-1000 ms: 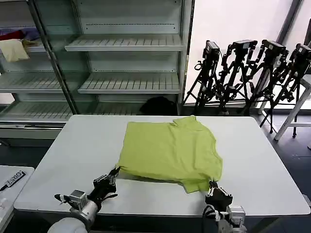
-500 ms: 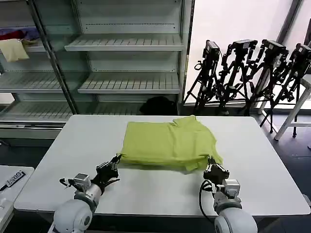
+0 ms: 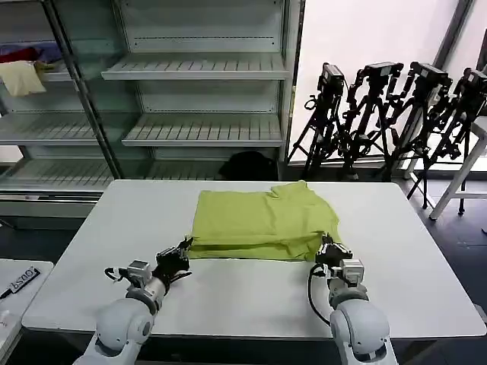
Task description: Fold and organize the clothes.
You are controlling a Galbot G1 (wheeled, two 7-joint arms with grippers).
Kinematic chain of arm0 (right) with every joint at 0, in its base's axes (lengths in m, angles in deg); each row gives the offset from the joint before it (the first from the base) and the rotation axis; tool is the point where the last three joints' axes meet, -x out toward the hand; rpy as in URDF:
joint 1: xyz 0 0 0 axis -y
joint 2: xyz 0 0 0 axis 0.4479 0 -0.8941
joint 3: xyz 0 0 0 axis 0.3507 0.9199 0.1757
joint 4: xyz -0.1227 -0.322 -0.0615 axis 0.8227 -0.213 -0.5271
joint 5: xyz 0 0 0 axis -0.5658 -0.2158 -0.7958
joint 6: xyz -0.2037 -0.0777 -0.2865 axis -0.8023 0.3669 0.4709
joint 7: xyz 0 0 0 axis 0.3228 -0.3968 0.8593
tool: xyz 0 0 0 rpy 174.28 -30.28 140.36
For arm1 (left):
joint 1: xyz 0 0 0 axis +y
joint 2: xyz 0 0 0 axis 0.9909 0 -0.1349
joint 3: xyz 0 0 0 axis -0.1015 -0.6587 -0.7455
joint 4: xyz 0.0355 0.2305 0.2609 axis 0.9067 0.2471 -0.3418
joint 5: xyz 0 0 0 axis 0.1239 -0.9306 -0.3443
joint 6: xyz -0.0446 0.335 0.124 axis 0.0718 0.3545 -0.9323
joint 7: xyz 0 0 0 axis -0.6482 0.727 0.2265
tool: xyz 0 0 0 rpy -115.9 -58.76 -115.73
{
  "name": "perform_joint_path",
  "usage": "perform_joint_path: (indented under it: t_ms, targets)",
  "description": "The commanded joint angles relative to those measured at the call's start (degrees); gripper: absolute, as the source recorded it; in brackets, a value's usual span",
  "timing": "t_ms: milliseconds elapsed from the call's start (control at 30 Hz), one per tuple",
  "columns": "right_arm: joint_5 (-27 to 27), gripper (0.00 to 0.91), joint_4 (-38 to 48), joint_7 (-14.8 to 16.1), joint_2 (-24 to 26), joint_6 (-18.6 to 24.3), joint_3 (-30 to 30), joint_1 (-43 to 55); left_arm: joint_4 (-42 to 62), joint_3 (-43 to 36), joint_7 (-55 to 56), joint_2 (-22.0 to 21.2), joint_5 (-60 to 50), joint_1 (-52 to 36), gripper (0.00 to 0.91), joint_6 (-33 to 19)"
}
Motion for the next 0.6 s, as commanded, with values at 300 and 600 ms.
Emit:
perform_joint_path:
  t_ms: [300, 600]
  targets:
    - [-1.3, 0.907, 5.9, 0.7, 0.1, 0.0, -0.4, 5.1, 4.2, -1.2, 0.1, -0.7, -2.3, -3.8, 0.907, 0.3]
    - [-1.8, 0.907, 5.4, 0.4, 0.4, 0.4, -2.0, 4.5, 2.8, -0.4, 0.1, -0.8, -2.0, -3.6, 0.907, -0.8]
